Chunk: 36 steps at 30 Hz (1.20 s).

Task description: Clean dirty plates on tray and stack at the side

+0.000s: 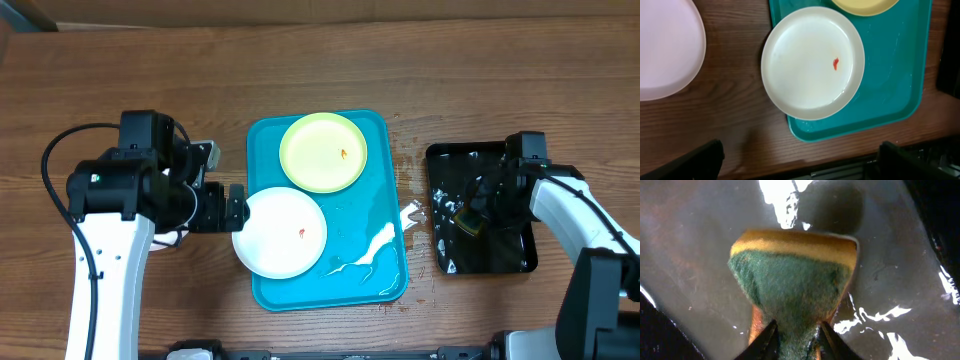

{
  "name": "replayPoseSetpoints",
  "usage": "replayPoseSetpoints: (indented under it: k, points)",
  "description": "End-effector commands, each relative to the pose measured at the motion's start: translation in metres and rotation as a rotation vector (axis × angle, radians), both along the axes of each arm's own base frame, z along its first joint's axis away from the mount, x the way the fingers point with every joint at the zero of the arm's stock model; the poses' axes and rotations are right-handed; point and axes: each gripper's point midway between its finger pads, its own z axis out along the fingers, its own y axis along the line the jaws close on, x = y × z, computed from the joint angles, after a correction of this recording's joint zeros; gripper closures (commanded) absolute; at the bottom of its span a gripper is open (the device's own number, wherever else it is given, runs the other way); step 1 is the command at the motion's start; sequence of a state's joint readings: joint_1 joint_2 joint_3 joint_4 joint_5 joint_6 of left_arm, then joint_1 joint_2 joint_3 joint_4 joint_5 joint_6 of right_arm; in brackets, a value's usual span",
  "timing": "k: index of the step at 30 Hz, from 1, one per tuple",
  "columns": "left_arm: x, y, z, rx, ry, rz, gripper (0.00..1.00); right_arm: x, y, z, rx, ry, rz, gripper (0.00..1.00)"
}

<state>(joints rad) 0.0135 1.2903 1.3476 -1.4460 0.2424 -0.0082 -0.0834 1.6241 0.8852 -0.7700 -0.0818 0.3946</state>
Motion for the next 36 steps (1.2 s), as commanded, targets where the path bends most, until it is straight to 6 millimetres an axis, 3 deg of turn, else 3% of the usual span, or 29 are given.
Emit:
replayPoseSetpoints:
  k: [1,4,7,10,14,17,21,25,28,31,36]
  points:
    - [-0.009,0.003,0.025,0.022,-0.103,0.003,0.00,-0.005,0.002,-0.008,0.003,0.032,0.003,0.84]
    - [-0.020,0.012,0.041,0.064,-0.182,0.056,0.00,-0.003,0.001,-0.008,0.000,0.024,0.002,0.96]
    - [-0.030,0.037,0.045,0.176,-0.216,0.187,0.00,-0.002,0.001,-0.008,0.000,0.022,0.002,0.96]
    - [-0.031,0.043,0.034,0.197,-0.185,0.244,0.00,-0.005,0.002,-0.008,0.001,0.033,0.003,0.96]
    - [-0.020,0.043,-0.003,0.194,-0.118,0.265,0.00,-0.005,0.002,-0.008,0.004,0.034,0.003,0.96]
    - [-0.016,0.042,-0.043,0.198,-0.024,0.270,0.06,-0.005,0.005,-0.008,0.018,0.035,0.005,0.96]
    - [-0.013,0.042,-0.081,0.210,0.084,0.259,0.13,-0.007,0.006,-0.008,0.028,0.039,0.005,0.96]
    - [0.009,0.038,-0.111,0.190,0.113,0.237,0.24,-0.006,0.006,-0.008,0.028,0.036,0.005,0.96]
    - [0.027,0.027,-0.132,0.135,0.131,0.173,0.42,-0.004,0.006,-0.008,0.027,0.031,0.006,0.96]
    - [0.031,0.023,-0.152,0.121,0.174,0.139,0.52,-0.004,0.006,-0.008,0.027,0.031,0.006,0.96]
    - [0.023,0.017,-0.183,0.093,0.294,0.071,0.65,-0.005,0.006,-0.008,0.027,0.031,0.006,0.96]
